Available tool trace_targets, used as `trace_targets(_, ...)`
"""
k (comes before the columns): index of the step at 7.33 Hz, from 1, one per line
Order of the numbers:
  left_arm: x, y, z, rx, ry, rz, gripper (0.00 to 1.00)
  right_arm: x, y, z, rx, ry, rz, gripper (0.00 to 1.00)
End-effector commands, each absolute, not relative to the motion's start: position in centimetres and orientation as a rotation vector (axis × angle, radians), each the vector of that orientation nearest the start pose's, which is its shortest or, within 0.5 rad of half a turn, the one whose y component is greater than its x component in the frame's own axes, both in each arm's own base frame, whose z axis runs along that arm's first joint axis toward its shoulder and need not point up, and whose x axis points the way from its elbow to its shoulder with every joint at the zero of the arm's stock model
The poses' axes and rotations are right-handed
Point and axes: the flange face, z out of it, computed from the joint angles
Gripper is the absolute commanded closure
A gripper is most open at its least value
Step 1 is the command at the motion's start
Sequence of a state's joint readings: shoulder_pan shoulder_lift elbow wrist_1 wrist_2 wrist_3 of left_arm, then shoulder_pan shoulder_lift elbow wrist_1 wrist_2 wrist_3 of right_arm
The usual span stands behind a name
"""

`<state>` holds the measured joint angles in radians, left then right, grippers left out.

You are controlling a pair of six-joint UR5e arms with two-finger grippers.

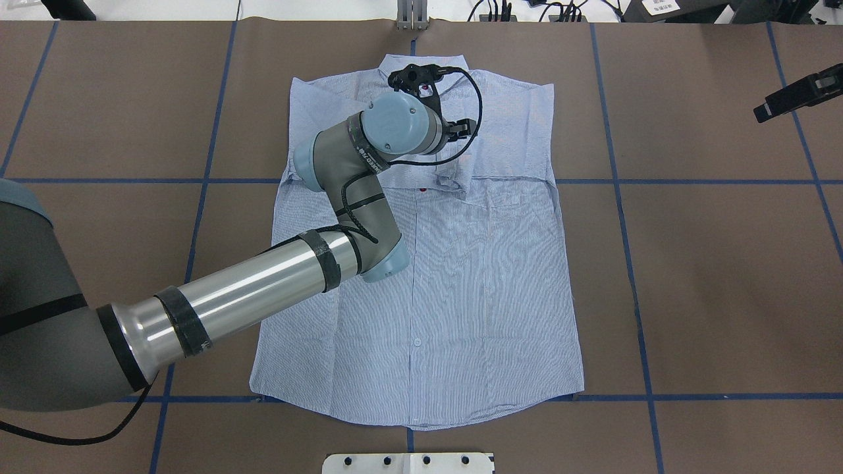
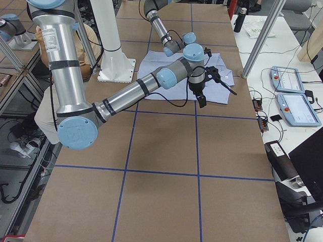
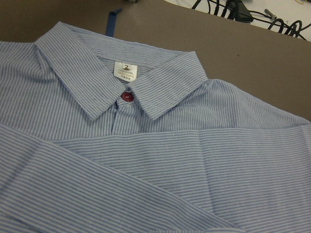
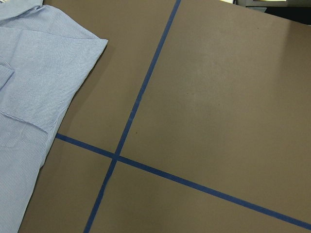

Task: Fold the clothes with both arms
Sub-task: 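Lay the sleeve down across the chest and open the left gripper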

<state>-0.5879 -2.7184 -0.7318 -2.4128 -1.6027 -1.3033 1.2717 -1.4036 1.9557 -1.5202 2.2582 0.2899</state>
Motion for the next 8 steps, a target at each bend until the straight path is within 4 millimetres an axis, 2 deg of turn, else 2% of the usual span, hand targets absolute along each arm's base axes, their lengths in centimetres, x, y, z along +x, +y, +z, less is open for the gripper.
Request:
trace_targets(1, 68.2, -59.0, 16.4, 0.429, 1.093, -0.241, 0.0, -8.9, -52.8, 38.3, 0.36, -0.805, -0.216, 0.0)
trace_targets(6, 70.4, -56.1, 15.7, 0.397, 1.135, -0.237, 0.0, -8.9, -52.6, 38.5, 0.357, -0.804, -0.215, 0.0)
trace_targets(8, 71.5, -54.4, 14.1, 0.381, 1.175, -0.239, 0.0, -8.9, -52.6, 38.6, 0.355, -0.804, -0.215, 0.0)
